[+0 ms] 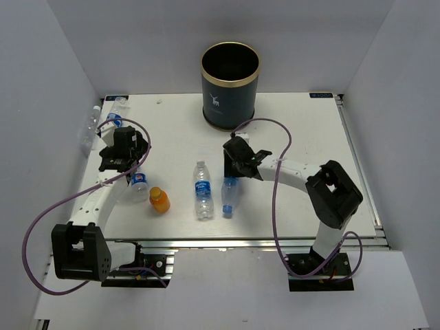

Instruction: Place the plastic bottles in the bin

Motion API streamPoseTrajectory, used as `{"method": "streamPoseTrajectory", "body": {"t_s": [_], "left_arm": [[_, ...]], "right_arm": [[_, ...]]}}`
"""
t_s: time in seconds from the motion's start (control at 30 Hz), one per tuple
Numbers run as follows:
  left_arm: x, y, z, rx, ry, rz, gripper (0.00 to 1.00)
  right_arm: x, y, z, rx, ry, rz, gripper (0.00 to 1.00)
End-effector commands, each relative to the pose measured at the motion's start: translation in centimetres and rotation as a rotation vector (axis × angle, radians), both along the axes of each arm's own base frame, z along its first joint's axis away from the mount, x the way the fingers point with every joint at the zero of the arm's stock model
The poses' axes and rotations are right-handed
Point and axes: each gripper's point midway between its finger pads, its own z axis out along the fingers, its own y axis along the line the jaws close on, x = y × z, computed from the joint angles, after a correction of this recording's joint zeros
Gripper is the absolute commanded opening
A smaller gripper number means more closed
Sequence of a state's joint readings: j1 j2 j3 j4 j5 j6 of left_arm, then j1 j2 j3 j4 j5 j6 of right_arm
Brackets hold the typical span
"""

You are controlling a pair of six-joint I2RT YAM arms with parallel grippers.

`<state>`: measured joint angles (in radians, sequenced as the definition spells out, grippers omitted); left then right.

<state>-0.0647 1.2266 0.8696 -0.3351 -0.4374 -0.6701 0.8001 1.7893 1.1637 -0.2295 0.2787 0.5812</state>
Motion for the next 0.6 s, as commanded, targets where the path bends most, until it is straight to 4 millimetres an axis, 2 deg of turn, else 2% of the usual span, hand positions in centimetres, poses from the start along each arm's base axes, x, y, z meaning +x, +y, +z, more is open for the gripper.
{"method": "streamPoseTrajectory", "body": {"t_s": [0.0,0.07,0.1,0.17,0.2,0.23,0.27,0.3,0.37,0.4,0.43,0.47,0.5,0.53,0.57], "left_arm": [[1.1,0.2,3.3,0.004,-0.081,0.003,0.98],[1.8,-0.3,4.1,-0.009,-0.110,-0.029,0.98],[2.0,-0.6,4.4,-0.013,-0.119,-0.047,0.98],[2.6,-1.7,4.8,-0.042,-0.136,-0.100,0.98],[3.0,-2.0,5.1,-0.051,-0.152,-0.118,0.98],[3.2,-2.4,5.1,-0.059,-0.157,-0.137,0.98],[3.5,-3.3,5.2,-0.082,-0.162,-0.184,0.98],[4.0,-3.8,5.4,-0.092,-0.175,-0.212,0.98],[4.4,-4.8,5.7,-0.113,-0.190,-0.263,0.98],[4.7,-5.8,6.0,-0.133,-0.207,-0.316,0.98],[4.9,-6.3,6.1,-0.141,-0.213,-0.342,0.98],[5.0,-6.8,6.2,-0.145,-0.219,-0.371,0.98],[5.2,-7.6,6.5,-0.149,-0.232,-0.423,0.98],[5.2,-8.4,6.7,-0.157,-0.237,-0.465,0.98],[5.3,-8.8,6.7,-0.156,-0.237,-0.493,0.98]], "right_arm": [[5.7,0.8,11.1,0.081,-0.323,-0.048,0.38],[7.9,0.9,16.2,0.066,-0.490,0.014,0.38],[9.7,1.5,21.7,0.141,-0.639,0.008,0.38],[10.9,0.8,28.1,0.131,-0.844,0.035,0.39],[11.7,0.5,32.4,0.180,-0.981,0.014,0.40],[12.2,0.1,35.8,0.204,-1.072,-0.005,0.40],[12.7,-0.3,38.0,0.158,-1.158,0.001,0.40],[13.9,-0.8,41.7,0.183,-1.252,-0.036,0.41],[15.6,-1.4,44.4,0.171,-1.322,-0.069,0.41],[18.0,-1.2,43.4,0.145,-1.319,-0.075,0.41],[18.2,-2.0,47.1,0.185,-1.387,-0.115,0.41],[19.1,-2.0,47.5,0.187,-1.404,-0.128,0.40],[21.6,-1.9,45.6,0.144,-1.400,-0.133,0.41],[22.4,-2.3,45.9,0.136,-1.425,-0.154,0.43],[22.5,-2.9,47.9,0.153,-1.497,-0.190,0.50]]}}
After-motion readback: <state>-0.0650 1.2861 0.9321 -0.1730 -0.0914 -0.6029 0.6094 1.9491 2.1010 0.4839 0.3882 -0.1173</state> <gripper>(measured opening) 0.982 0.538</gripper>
